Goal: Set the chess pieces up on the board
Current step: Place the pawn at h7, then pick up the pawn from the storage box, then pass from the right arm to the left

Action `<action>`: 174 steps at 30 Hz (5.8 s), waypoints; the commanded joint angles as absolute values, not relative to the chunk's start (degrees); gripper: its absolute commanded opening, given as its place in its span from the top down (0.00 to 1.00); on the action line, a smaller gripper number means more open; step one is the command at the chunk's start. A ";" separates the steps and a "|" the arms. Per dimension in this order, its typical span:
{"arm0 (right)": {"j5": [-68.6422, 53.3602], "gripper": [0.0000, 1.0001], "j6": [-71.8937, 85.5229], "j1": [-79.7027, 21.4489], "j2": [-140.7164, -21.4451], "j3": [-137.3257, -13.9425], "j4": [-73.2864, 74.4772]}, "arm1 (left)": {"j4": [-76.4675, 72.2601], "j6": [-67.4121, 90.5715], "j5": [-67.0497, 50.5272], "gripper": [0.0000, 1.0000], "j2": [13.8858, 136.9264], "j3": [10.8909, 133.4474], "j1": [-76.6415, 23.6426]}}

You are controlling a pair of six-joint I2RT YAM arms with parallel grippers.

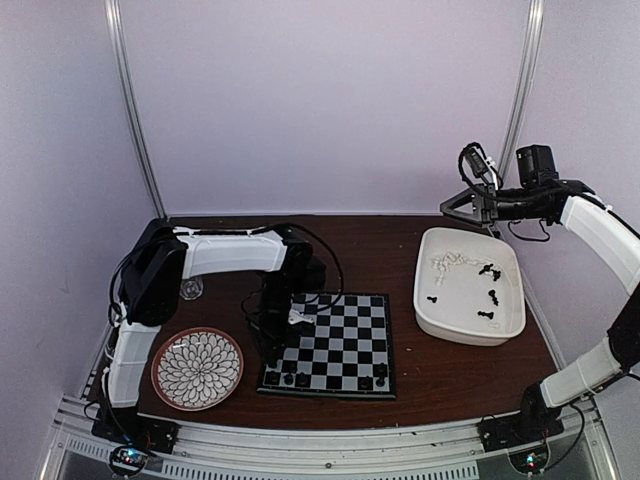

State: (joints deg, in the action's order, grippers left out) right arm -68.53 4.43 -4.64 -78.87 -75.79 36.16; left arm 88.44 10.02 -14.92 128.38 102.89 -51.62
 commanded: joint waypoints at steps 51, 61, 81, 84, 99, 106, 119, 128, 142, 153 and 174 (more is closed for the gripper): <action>-21.86 0.63 -35.48 -7.96 -109.56 -81.20 54.27 | 34.28 15.31 -8.81 0.50 93.39 89.04 -53.03; -24.11 0.55 -39.83 -11.16 -112.81 -79.81 48.29 | 33.74 16.67 -9.06 0.50 93.33 87.89 -53.06; -20.72 0.87 -39.75 -11.39 -112.54 -77.11 47.20 | 34.66 16.55 -8.03 0.50 94.11 88.42 -53.08; -21.71 0.90 -39.73 -10.68 -108.00 -76.17 49.33 | 33.59 16.02 -8.40 0.50 94.07 88.77 -53.05; -46.25 0.88 -40.76 -18.28 -81.25 -79.79 66.34 | 26.19 24.60 -31.11 0.53 105.18 100.36 -53.07; -47.84 0.88 -39.22 -27.14 -81.64 -85.74 68.80 | 17.53 36.69 -43.57 0.58 109.43 99.55 -53.15; -45.59 0.87 -40.01 -31.96 -83.54 -88.30 70.00 | 7.36 42.79 -45.14 0.62 109.62 94.66 -54.71; -45.08 0.87 -39.84 -32.50 -84.06 -89.15 69.90 | 6.80 43.80 -45.94 0.69 111.25 95.40 -55.27; -44.79 0.87 -39.29 -32.74 -84.63 -89.72 69.62 | 5.26 44.55 -47.61 0.78 112.27 96.12 -55.65; -44.39 0.87 -38.76 -32.95 -84.99 -89.49 68.91 | 4.93 45.01 -48.58 0.83 113.06 96.52 -55.97; -49.71 0.51 -38.96 -16.21 -78.10 -83.25 70.22 | 68.30 10.75 -20.89 0.97 114.96 114.80 -55.94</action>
